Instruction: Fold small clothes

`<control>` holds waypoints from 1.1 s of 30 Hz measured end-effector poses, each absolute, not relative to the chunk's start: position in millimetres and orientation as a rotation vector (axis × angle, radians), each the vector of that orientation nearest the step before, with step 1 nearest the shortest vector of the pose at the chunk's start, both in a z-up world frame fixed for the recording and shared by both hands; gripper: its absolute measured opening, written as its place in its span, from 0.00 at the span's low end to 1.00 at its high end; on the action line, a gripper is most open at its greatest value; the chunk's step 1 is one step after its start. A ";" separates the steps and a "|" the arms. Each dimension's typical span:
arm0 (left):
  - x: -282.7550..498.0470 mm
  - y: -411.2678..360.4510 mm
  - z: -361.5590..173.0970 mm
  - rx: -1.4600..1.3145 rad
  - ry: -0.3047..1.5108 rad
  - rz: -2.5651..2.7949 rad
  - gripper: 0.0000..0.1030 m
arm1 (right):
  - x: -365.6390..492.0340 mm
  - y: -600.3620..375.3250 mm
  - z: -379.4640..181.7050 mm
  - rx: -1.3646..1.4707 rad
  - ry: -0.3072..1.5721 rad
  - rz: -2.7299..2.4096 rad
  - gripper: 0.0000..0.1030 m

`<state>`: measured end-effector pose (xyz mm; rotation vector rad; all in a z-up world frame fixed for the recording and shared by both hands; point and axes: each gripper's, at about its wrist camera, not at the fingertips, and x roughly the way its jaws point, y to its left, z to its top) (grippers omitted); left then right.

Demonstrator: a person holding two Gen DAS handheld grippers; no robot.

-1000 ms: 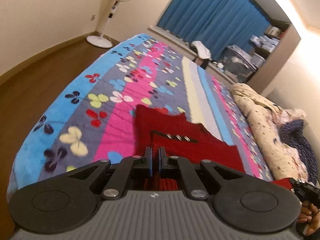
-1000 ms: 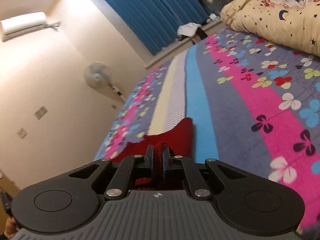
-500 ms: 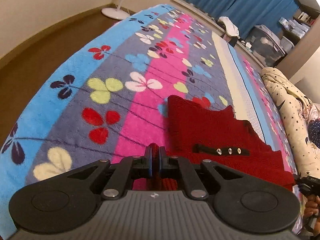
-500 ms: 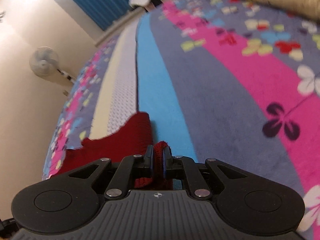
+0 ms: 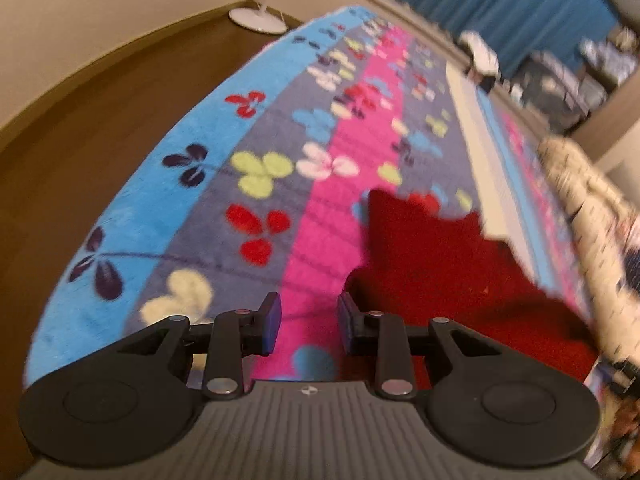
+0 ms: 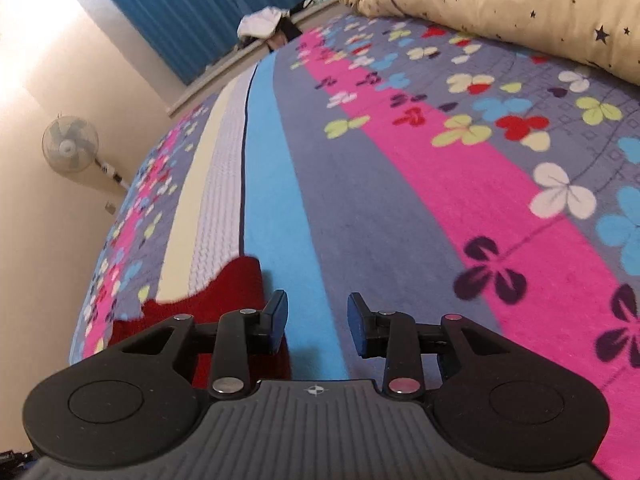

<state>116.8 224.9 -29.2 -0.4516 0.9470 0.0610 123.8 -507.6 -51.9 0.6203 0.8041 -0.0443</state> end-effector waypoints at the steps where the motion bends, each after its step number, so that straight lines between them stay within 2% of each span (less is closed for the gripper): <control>1: 116.5 222.6 -30.6 -0.429 0.967 0.061 0.36 | 122.8 -506.9 -53.6 0.611 0.825 -0.028 0.35; 7: 130.9 199.6 -41.2 -0.303 1.045 0.010 0.43 | 129.9 -483.6 -65.0 0.466 0.946 0.043 0.36; 10: 145.7 179.5 -48.2 -0.218 1.058 -0.041 0.53 | 139.7 -469.7 -71.8 0.432 0.985 0.093 0.40; 13: 161.3 165.4 -50.0 -0.168 1.039 -0.061 0.53 | 149.8 -458.1 -81.4 0.397 1.006 0.122 0.46; 18: 187.6 158.7 -46.2 -0.179 0.976 -0.059 0.57 | 166.7 -459.6 -79.5 0.446 0.943 0.127 0.46; 27: 229.6 159.7 -49.8 -0.276 0.942 0.000 0.57 | 198.9 -458.1 -84.6 0.531 0.888 0.079 0.46; 33: 237.5 153.7 -60.6 -0.254 1.004 0.001 0.57 | 209.5 -455.5 -91.6 0.538 0.909 0.052 0.46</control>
